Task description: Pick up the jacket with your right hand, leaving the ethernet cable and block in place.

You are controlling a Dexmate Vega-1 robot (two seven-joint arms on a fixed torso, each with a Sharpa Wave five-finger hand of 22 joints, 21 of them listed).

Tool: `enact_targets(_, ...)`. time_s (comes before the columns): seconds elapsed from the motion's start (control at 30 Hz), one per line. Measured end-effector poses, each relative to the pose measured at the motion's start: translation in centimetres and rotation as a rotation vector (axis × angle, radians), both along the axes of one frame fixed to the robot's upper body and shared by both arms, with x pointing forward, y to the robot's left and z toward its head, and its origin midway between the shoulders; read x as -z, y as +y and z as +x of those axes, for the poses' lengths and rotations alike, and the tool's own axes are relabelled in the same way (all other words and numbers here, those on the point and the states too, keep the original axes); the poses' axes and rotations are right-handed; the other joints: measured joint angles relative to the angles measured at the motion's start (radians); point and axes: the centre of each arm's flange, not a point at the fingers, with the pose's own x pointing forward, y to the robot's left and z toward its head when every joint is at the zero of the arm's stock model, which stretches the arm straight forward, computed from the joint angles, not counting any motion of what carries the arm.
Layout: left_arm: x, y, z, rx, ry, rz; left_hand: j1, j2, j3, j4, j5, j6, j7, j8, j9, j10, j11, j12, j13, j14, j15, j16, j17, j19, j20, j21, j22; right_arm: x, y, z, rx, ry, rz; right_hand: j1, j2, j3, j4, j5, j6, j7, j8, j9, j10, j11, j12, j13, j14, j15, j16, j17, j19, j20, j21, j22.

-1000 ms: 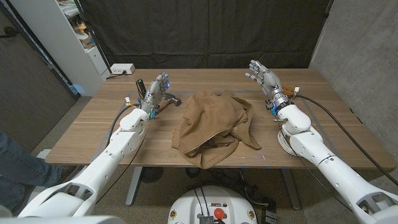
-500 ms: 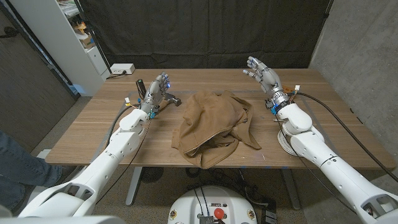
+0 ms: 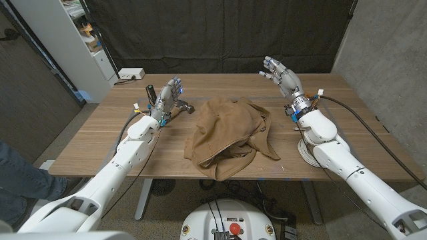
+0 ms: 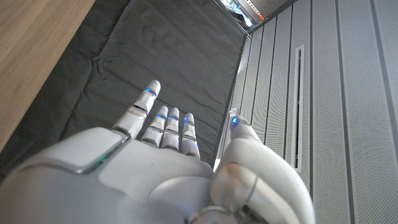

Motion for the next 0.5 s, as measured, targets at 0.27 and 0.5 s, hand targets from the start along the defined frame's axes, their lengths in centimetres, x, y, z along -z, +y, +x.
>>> enact_targets(0.27, 0.1, 0.0, -0.1, -0.001, 0.002, 0.003, 0.000, 0.000, 0.001, -0.007, 0.000, 0.000, 0.000, 0.000, 0.000, 0.000, 0.000, 0.000, 0.000, 0.000, 0.000, 0.000, 0.000, 0.004, 0.004, 0.000, 0.000, -0.2, 0.4, -0.7, -0.002, -0.031, -0.030, 0.000, 0.000, 0.000, 0.000, 0.000, -0.004, -0.004, 0.000, 0.000, 0.007, -0.007, 0.000, -0.005, 0.029, -0.007, 0.008, -0.005, -0.014, 0.007, -0.010, 0.000)
enact_targets(0.5, 0.2, -0.1, -0.1, -0.001, 0.003, 0.003, 0.000, 0.000, 0.001, -0.007, 0.000, 0.000, 0.000, 0.000, 0.000, 0.000, 0.000, 0.000, 0.000, 0.000, 0.000, 0.000, 0.000, 0.002, 0.016, 0.000, 0.000, -0.3, 0.7, -1.1, 0.009, -0.061, -0.057, 0.000, 0.000, -0.004, -0.004, 0.000, -0.004, -0.019, 0.000, 0.000, 0.013, -0.013, 0.000, -0.009, 0.055, -0.018, 0.020, -0.009, -0.032, 0.025, -0.024, 0.000)
